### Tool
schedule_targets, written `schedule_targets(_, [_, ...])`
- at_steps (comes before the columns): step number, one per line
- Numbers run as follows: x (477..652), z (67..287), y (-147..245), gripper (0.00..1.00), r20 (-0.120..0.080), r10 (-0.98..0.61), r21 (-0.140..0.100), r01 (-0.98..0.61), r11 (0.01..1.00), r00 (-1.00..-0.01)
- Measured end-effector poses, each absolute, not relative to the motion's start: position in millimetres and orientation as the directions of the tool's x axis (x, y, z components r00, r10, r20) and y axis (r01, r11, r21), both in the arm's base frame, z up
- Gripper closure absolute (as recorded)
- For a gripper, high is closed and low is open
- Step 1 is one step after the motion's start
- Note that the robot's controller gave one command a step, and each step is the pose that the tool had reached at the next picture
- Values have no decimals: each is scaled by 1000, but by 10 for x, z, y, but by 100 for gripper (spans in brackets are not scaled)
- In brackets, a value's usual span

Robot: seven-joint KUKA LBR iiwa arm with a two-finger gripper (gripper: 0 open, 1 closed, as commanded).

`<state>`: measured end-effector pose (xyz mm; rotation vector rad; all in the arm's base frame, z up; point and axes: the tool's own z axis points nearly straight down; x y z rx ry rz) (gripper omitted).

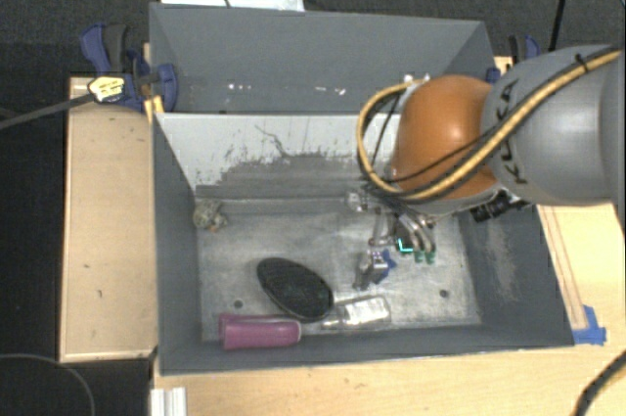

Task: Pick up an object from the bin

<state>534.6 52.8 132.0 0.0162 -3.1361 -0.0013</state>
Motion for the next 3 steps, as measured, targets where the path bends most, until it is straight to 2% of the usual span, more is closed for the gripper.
schedule_targets(1, [5470, 693, -255, 0, 4, -68, -2, -68, 998, -998])
schedule_targets(2, [5486, 728, -205, 100, -1, -73, 0, -73, 997, -997])
schedule_targets(3, [5546, 2012, -466, 100, -9, -340, -4, -340, 941, -941])
